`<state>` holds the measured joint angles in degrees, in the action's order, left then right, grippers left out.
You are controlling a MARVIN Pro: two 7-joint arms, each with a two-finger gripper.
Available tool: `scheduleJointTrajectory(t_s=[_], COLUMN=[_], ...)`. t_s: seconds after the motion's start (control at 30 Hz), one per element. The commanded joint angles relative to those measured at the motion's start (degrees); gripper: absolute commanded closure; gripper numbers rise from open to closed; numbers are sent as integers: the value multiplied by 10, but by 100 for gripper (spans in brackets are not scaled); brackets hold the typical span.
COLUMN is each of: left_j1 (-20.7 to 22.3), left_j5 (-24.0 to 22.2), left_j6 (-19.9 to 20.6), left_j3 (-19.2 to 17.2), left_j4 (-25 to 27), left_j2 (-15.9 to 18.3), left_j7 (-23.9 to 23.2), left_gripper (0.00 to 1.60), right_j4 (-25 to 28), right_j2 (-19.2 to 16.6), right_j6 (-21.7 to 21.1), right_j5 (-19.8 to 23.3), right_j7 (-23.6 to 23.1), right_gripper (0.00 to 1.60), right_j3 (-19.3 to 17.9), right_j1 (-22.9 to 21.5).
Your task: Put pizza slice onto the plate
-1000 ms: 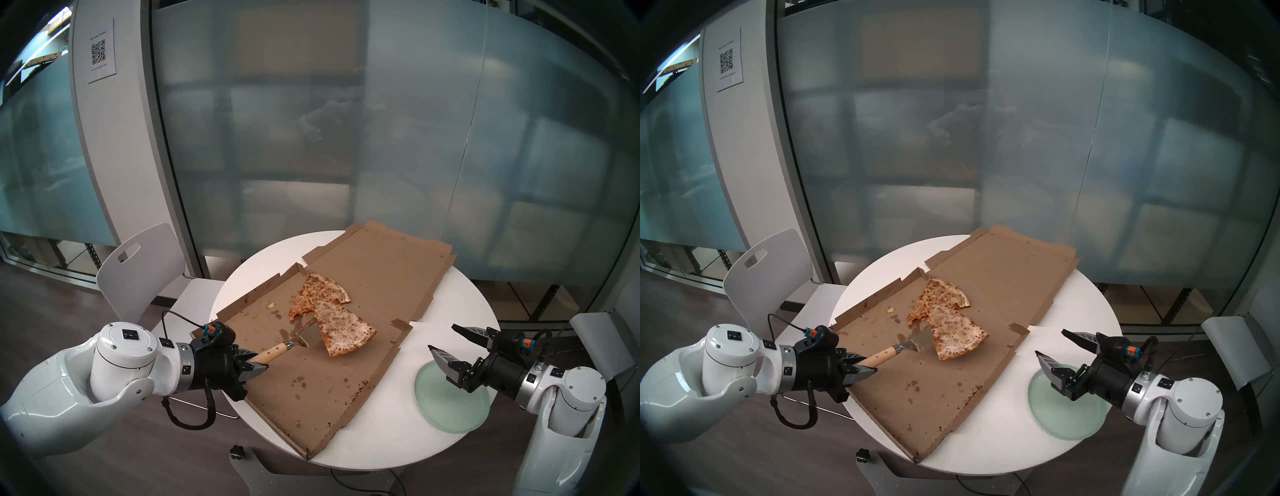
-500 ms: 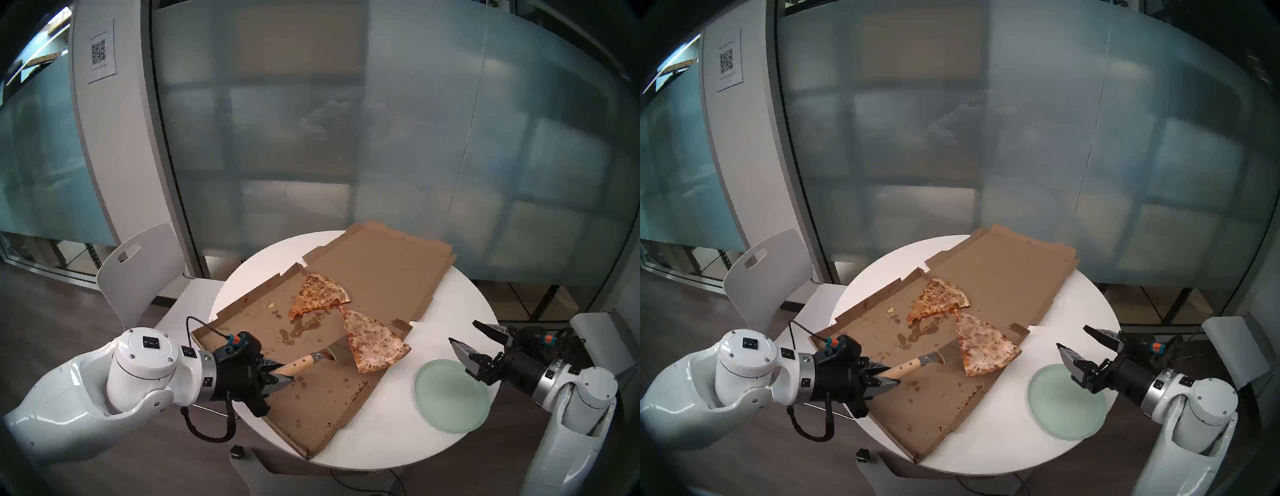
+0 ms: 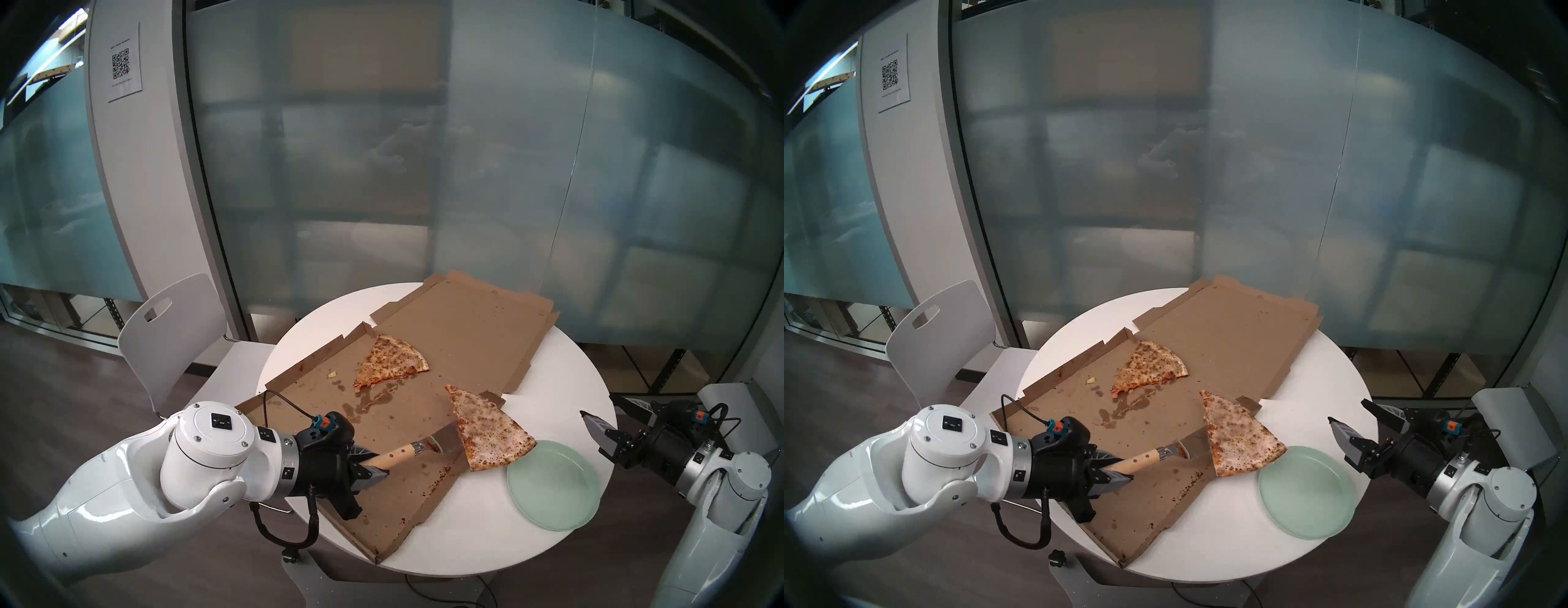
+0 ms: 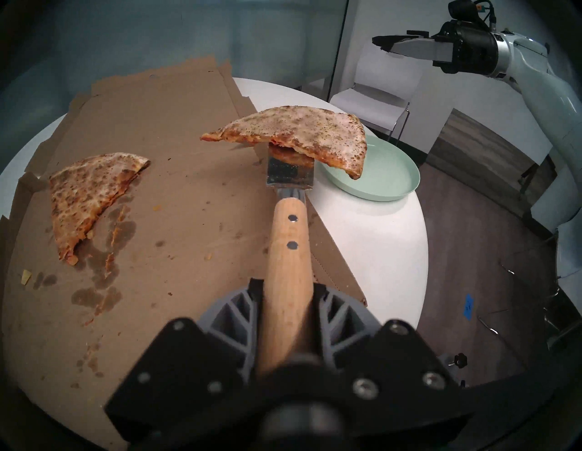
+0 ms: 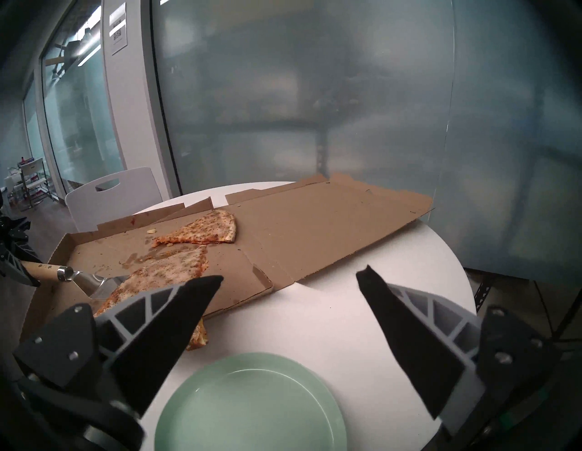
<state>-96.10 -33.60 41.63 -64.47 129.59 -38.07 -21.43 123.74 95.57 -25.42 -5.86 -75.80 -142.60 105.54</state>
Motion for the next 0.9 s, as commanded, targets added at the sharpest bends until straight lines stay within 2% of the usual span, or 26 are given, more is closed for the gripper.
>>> scheduleJointTrajectory(t_s=[0.0, 0.23, 0.53, 0.87], left_j1=[64, 99, 119, 125], left_j5=[21, 45, 73, 94], left_j6=[12, 33, 42, 34], left_j3=[41, 88, 134, 162], left_j4=[4, -4, -23, -43], left_j2=[-52, -87, -117, -137], left_j7=[-8, -12, -14, -12], left_gripper=[160, 160, 160, 160], right_j4=[1, -3, -6, -12], right_j2=[-3, -4, -7, -14], right_j6=[1, 0, 1, 2], right_j5=[14, 17, 22, 26], right_j7=[-3, -7, -15, -24], right_gripper=[0, 0, 0, 0], right_j3=[-8, -18, -38, -57], right_j1=[-13, -17, -20, -25])
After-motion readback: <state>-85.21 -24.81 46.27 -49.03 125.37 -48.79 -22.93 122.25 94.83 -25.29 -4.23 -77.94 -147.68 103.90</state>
